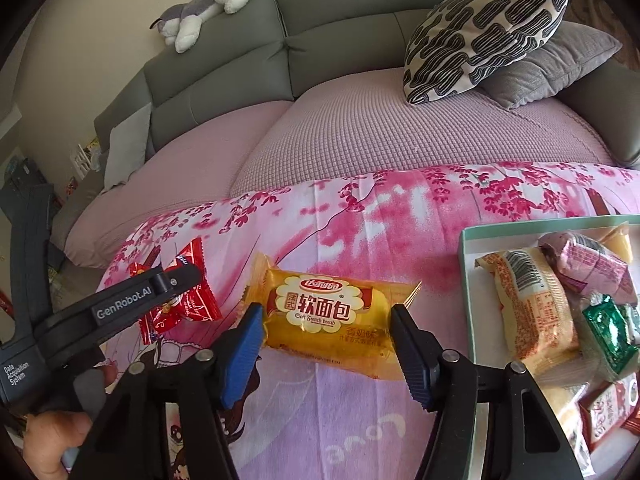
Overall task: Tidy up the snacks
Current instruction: 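Carry the bread pack and red candy pack over into the tray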
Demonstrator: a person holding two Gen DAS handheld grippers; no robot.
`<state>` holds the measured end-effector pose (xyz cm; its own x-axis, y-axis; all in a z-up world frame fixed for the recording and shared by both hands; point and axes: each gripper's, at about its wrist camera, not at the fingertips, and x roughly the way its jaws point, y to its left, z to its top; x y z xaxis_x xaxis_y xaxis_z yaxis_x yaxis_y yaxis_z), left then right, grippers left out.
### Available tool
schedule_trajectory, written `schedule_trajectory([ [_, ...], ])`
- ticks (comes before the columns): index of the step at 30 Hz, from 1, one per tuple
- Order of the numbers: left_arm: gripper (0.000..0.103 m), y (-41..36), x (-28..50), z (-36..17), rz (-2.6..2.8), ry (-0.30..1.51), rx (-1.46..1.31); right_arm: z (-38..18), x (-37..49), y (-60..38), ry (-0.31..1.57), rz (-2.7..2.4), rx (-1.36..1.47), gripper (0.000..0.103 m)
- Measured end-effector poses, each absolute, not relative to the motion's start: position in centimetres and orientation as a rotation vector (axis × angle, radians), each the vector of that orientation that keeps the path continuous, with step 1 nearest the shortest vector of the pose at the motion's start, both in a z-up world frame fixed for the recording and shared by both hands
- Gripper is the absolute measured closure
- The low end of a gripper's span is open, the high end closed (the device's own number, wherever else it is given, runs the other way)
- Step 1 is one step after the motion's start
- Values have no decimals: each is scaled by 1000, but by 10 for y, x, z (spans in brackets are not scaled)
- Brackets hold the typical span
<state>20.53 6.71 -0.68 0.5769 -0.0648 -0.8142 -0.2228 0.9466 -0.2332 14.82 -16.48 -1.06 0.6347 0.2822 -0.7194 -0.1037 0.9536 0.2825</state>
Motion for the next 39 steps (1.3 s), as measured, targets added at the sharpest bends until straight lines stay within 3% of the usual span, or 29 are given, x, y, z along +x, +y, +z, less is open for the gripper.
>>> schedule_trajectory([
  [19,46,-17,135,29,-39,910,-362,28,66,-262,782,42,249,37],
  [29,46,-112,123,38,-254,918,-233,23,46,-357,779,-179,343,37],
  [39,46,-172,118,25,-346,954,-147,12,38,-392,788,-226,385,37],
])
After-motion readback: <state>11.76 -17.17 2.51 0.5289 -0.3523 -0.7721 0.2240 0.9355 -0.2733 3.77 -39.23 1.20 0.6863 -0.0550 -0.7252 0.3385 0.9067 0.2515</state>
